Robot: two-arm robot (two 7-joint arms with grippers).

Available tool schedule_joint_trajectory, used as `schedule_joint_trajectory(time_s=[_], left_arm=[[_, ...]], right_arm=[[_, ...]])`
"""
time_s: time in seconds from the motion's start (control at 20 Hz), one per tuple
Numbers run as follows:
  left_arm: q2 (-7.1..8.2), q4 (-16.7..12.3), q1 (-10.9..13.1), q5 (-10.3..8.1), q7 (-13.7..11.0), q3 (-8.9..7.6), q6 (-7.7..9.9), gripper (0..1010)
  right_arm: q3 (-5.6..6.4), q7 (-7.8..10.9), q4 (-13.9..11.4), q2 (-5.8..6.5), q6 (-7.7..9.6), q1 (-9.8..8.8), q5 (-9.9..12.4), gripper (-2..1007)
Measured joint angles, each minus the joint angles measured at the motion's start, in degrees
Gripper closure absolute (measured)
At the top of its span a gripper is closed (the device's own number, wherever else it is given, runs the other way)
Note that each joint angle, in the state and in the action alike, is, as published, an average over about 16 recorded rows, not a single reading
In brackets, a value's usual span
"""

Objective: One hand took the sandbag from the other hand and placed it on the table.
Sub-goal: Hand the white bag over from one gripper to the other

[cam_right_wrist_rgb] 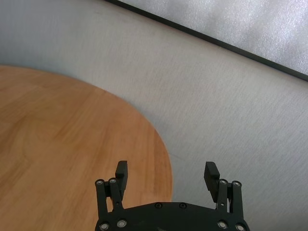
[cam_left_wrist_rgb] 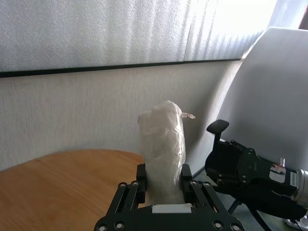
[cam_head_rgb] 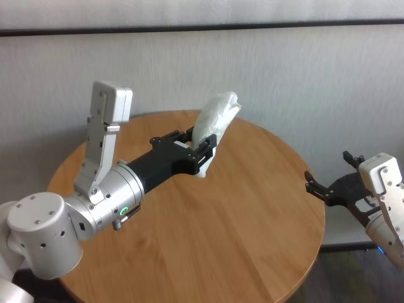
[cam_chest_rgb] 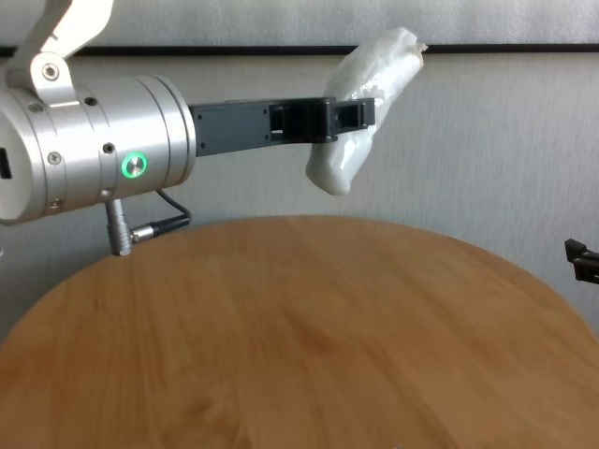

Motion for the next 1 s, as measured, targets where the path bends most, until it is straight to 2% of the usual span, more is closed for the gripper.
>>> schedule_joint_trajectory(time_s=[0.75, 1.0], left_arm=[[0.09, -0.1, 0.1, 0.23, 0.2, 0.15, 0.14, 566], [0.07, 0.0, 0.1, 0.22, 0.1, 0.12, 0.14, 566]], right_arm=[[0.0, 0.03, 0.0, 0.0, -0.01, 0.0, 0.0, 4], [0.17, 0.81, -0.2, -0.05, -0.18, -0.05, 0.3, 4]])
